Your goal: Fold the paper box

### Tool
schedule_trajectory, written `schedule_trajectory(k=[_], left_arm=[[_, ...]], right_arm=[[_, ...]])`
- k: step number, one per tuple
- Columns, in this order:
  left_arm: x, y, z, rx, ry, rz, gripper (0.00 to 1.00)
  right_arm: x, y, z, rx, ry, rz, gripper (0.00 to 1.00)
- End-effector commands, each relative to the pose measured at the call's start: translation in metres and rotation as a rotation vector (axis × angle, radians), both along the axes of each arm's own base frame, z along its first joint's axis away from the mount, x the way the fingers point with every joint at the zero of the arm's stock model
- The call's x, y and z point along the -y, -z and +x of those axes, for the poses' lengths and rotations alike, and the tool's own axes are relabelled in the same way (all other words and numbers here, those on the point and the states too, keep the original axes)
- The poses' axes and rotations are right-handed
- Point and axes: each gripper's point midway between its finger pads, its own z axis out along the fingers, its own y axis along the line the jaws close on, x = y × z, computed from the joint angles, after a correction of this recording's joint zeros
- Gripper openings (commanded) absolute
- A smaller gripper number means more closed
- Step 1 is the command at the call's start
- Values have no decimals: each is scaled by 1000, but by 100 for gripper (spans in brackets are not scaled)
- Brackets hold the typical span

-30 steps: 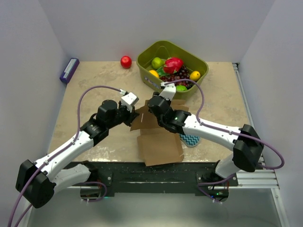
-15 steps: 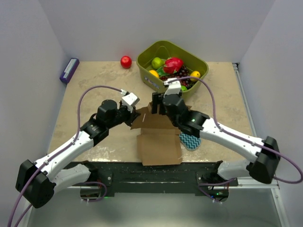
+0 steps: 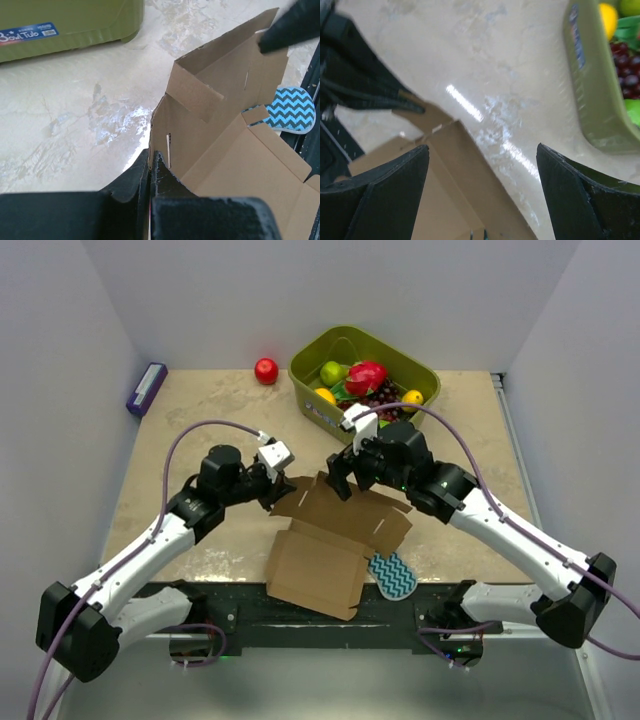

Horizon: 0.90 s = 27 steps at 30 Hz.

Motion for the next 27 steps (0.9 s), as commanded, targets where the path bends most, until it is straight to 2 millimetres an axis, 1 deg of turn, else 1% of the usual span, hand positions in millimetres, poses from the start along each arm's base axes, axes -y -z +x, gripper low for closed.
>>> schedule_trajectory(k=[1,3,4,6,7,9,11,12,14,15,16,19,20,22,23,25,26,27], left_arm=[[0,-21,3,52,45,-23,0],[0,-19,3,47,47,-20,0],[1,-20,2,48,51,-22,0],[0,-19,4,51,45,-19,0],[-1,-19,4,50,44,-18,0],[-1,-19,4,52,41,-18,0],[-2,-18,5,51,36,-16,0],[-3,-18,6,52,32,-15,0],[-3,-16,7,43,21,-14,0],[-4,-15,10,44,9,-11,0],[-5,-14,11,42,-3,-10,0],[-11,-10,21,31,-73,1,0],[-14,-10,24,39,-100,9,0],[-16,-10,27,41,-120,3,0],[-17,-13,28,50,-135,-1,0],[-19,-14,30,59,-153,-9,0],[-21,-17,33,71,-172,-12,0],[-22,-19,33,76,-181,-16,0]], right_arm=[[0,25,-26,-53,-148,-71,91],[7,32,-20,-45,-104,-103,91],[9,39,-19,-49,-95,-119,91],[13,45,-16,-45,-78,-144,90],[16,54,-13,-54,-64,-168,90],[16,62,-10,-57,-58,-185,89],[17,74,-8,-69,-48,-216,88],[17,75,-5,-63,-43,-216,87],[17,82,-3,-69,-35,-230,82],[17,84,-2,-69,-33,-233,79],[16,85,-1,-69,-31,-233,73],[15,86,2,-69,-24,-238,62],[14,86,5,-64,-17,-237,55],[10,84,6,-63,-29,-228,48],[7,82,6,-58,-38,-220,41],[1,82,6,-63,-62,-212,33],[-2,80,7,-58,-64,-206,26],[-4,79,10,-54,-64,-206,23]])
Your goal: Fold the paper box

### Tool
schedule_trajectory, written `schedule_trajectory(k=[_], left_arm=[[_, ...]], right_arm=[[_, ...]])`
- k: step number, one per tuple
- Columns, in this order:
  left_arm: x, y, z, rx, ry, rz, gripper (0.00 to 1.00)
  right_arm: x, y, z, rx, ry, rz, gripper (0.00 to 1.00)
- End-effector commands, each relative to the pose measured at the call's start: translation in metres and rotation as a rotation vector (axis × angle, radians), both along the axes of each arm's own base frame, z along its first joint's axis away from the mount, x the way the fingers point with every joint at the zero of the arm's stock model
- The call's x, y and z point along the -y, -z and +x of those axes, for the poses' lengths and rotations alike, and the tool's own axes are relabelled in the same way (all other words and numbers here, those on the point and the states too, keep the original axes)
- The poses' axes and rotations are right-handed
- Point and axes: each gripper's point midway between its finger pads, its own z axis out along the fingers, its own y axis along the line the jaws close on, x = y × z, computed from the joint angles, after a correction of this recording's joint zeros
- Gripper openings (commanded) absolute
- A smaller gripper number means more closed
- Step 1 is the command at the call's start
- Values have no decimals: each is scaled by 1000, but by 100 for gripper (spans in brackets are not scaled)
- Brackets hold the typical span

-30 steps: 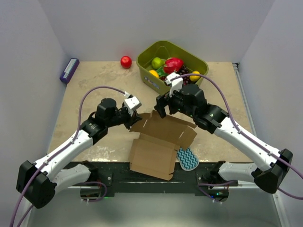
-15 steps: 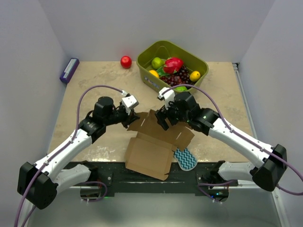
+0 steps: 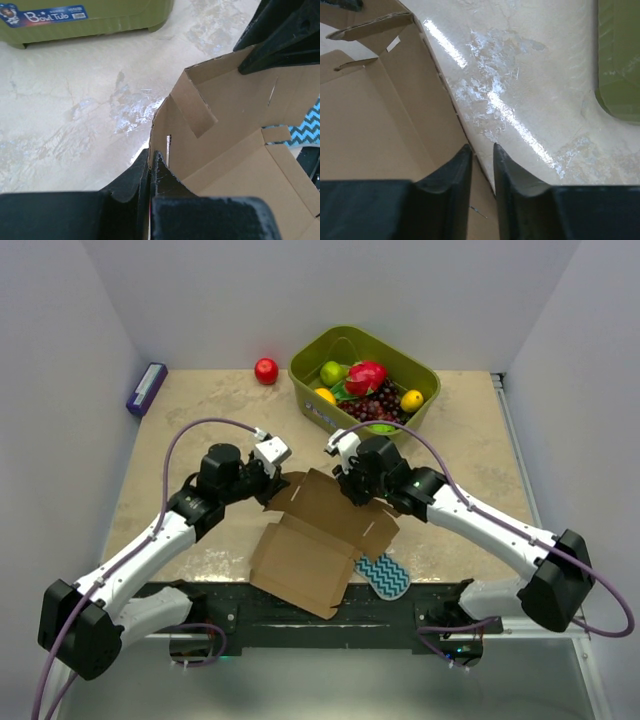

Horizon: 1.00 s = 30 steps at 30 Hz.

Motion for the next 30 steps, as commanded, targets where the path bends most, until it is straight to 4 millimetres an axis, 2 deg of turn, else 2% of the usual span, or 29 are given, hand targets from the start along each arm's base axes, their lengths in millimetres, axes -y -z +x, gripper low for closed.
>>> schedule_trajectory(k=[1,4,6,10,11,14,19,23,26,29,30], left_arm=[[-5,-28,16,86,-89,-59,0],[-7,-29,18,94,-109,-71,0],[-9,-30,20,93,-128,-72,0],[-16,-33,24,64,-216,-102,0],[-22,-35,27,66,-257,-106,0],[-33,-34,31,26,-376,-143,0],[-50,-23,31,-44,-543,-218,0],[-75,-28,30,-8,-666,-219,0],[-78,-11,27,-44,-690,-210,0],[-66,14,24,-105,-663,-249,0],[-60,13,28,-93,-653,-300,0]], right_arm=[[-17,-23,14,63,-25,52,20],[-21,-25,21,89,-15,27,14],[-27,-34,26,116,-12,25,9],[-39,-46,34,181,-8,-7,5],[-43,-54,37,207,-2,-8,4],[-52,-61,41,250,-6,-56,1],[-72,-62,38,260,-45,-116,0],[-89,-60,36,266,-54,-112,0],[-88,-52,42,279,-20,-121,0],[-80,-47,51,330,26,-147,0],[-77,-49,53,349,38,-157,0]])
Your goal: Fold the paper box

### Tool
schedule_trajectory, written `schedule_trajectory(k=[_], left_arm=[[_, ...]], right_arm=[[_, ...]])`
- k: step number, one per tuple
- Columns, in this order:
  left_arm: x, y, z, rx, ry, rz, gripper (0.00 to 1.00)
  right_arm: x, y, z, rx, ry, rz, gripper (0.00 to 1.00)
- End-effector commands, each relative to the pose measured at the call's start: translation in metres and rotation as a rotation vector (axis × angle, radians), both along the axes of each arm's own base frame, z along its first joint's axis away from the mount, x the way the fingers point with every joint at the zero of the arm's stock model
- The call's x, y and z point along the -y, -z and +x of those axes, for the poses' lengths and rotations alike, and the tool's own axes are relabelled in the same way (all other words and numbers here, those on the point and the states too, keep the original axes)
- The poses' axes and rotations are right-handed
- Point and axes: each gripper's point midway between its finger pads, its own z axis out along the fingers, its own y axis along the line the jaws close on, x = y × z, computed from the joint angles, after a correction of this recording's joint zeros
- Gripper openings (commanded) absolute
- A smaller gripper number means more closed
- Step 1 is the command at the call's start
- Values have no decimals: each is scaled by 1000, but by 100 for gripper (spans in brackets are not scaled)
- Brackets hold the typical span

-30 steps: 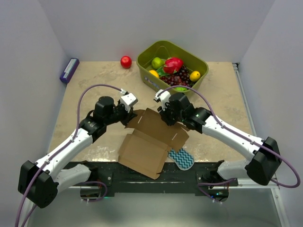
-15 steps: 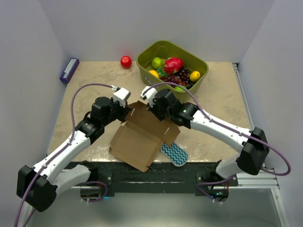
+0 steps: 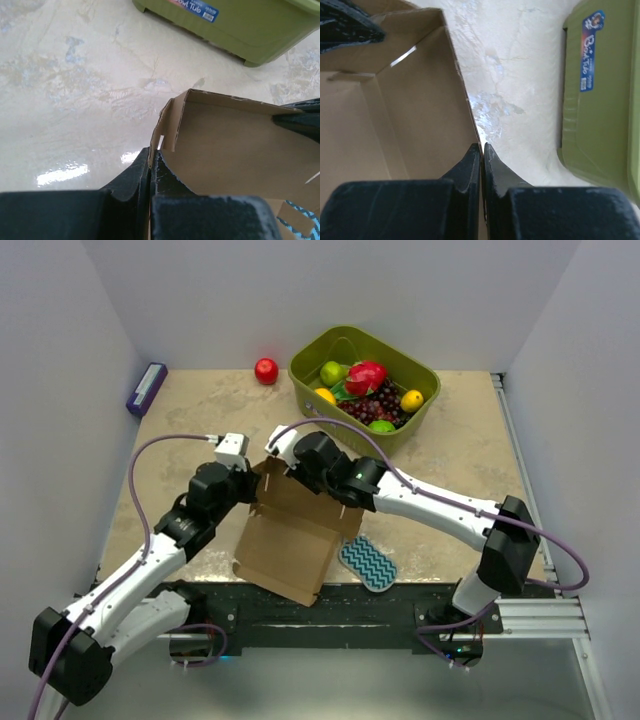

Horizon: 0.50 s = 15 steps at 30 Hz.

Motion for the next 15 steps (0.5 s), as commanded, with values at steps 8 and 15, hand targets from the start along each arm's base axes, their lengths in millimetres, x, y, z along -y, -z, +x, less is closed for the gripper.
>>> schedule_trajectory(k=[8,15], left_arm=[[30,18,18,80,16,-184,0],[37,20,18,101,69,-172,12]], right_arm=[[38,-17,37,286,171,-62,0],[50,-8,36,370,180,-36,0]])
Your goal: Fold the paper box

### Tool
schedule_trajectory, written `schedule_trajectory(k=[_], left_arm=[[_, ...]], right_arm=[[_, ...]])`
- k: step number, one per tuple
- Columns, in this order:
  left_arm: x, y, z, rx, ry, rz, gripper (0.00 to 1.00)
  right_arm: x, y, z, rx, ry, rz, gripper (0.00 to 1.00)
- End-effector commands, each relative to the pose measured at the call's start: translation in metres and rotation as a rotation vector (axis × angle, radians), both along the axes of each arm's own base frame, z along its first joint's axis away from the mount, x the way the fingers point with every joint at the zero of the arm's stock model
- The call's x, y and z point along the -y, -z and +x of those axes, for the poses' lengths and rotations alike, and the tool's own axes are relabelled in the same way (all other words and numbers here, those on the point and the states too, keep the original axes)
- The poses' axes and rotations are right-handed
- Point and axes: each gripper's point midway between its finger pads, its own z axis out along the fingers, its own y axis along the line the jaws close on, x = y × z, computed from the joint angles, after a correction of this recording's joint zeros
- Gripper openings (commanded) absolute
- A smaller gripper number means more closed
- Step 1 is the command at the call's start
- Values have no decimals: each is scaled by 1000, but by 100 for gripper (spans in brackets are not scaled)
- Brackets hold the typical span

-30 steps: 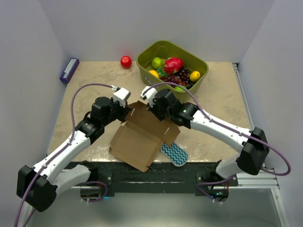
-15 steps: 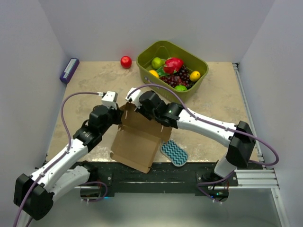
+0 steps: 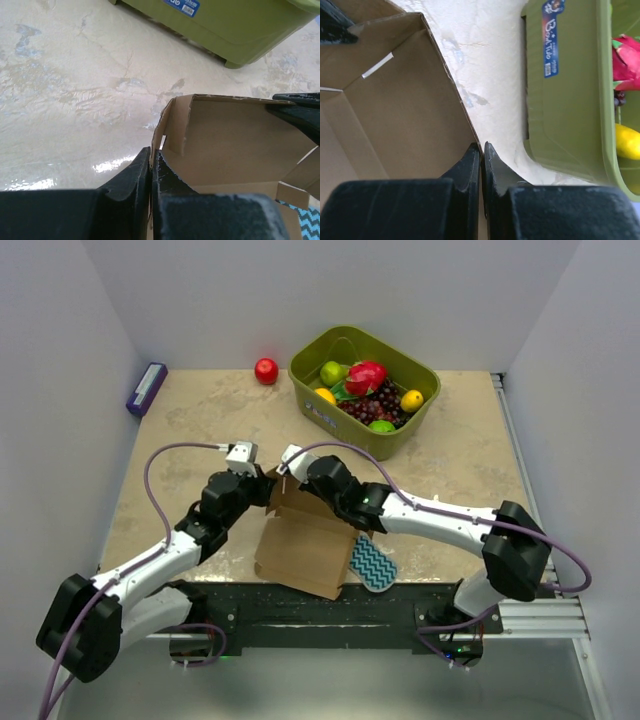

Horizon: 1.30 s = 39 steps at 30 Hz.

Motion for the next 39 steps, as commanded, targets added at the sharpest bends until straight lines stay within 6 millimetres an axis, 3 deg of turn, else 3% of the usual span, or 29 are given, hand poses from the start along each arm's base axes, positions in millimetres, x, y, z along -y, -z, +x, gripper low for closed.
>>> schedule_trajectory(k=[1,8,20,25,26,31,34,39], left_arm=[[8,-21,7,82,22,-47,13],[6,-13,8,37,8,-25,30],[-2,-50,13,50,-23,-80,58],[-17,-73,20,78,-85,-110,59],[-20,-74,19,80,-94,-112,59],[-32,-84,13,92,-135,-135,58],[-44,-87,11,99,-189,-131,59],[-55,-97,10,118,-225,-155,59]], right_arm=[[15,-44,21,202,100,101,0],[22,-26,21,233,99,55,0],[21,-29,21,244,88,3,0],[12,-40,19,230,66,25,0],[6,-50,19,236,60,45,0],[-20,-60,11,207,2,72,0],[-33,-56,3,191,-41,91,0],[-32,-34,7,198,-41,1,0]])
